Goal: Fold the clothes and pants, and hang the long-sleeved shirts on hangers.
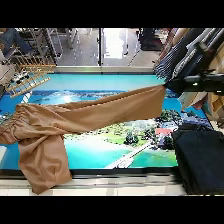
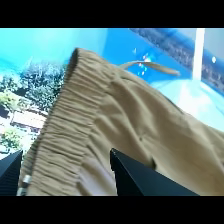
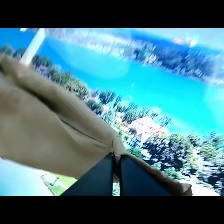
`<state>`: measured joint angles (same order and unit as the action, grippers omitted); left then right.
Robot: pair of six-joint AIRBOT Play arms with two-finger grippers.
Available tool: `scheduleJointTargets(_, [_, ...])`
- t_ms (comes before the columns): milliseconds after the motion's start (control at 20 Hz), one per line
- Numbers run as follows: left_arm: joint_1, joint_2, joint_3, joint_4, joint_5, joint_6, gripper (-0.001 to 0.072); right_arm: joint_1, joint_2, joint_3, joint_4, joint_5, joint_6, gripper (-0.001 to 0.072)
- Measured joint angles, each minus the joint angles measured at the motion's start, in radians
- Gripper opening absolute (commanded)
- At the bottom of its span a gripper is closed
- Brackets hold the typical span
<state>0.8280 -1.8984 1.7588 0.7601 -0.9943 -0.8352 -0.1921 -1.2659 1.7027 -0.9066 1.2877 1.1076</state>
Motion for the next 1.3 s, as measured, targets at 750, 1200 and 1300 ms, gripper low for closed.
scheduleJointTargets(750, [-0.099,-0.209,0.204,0.166,-0.321,0.031,0.0328,-0.002,0.107,-0.029,-0.186,-0.012,0.131,0.0021])
scheduleJointTargets(1200, [-0.117,-0.201,0.200,0.194,-0.763,0.125,0.0035,-0.002,0.105,-0.029,-0.198,-0.084,0.134,0.0021])
scheduleJointTargets(1300, [-0.126,-0.196,0.196,0.195,-0.805,0.076,0.0566,-0.002,0.100,-0.029,-0.198,-0.113,0.134,0.0021])
